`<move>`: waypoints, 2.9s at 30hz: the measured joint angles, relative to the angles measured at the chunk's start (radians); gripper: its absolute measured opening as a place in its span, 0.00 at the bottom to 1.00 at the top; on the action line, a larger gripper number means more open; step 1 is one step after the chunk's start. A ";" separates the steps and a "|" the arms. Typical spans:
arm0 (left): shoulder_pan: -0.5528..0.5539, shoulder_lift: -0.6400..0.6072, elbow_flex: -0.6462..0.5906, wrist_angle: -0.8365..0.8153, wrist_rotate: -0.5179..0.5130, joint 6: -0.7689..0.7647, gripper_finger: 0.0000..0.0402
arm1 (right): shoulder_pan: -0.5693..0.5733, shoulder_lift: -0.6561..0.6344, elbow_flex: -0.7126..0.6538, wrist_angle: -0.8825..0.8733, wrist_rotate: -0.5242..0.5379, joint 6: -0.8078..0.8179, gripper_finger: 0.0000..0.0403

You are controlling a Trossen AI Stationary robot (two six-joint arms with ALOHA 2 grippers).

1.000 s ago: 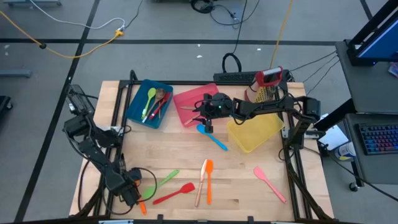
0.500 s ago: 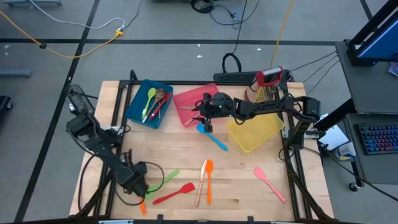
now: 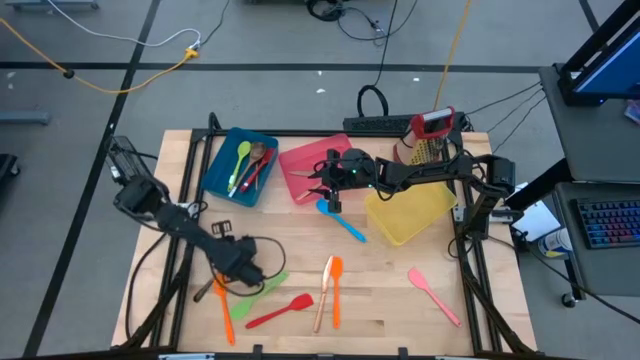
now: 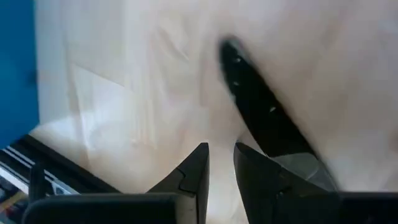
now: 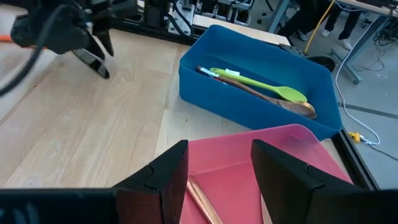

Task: Pick & Place Kitchen Items
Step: Adjust the black knife

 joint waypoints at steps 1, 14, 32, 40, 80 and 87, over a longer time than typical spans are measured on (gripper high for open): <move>0.011 -0.009 0.000 0.000 -0.002 -0.019 0.20 | 0.000 0.000 0.000 0.000 0.000 0.000 0.42; -0.137 -0.242 0.009 0.005 0.024 -0.457 0.20 | 0.000 0.000 0.000 -0.018 0.000 0.008 0.42; -0.260 -0.230 -0.117 0.231 0.146 -0.649 0.20 | 0.000 0.000 0.000 -0.015 0.000 0.009 0.42; -0.260 -0.235 -0.185 0.336 0.120 -0.650 0.20 | 0.000 0.000 0.000 0.001 0.000 0.008 0.42; 0.167 -0.234 -0.201 0.600 -0.188 -0.054 0.07 | 0.000 0.000 0.000 -0.025 0.000 0.008 0.42; 0.167 -0.252 -0.172 0.597 -0.209 0.073 0.25 | 0.000 0.000 0.000 -0.025 0.000 0.008 0.42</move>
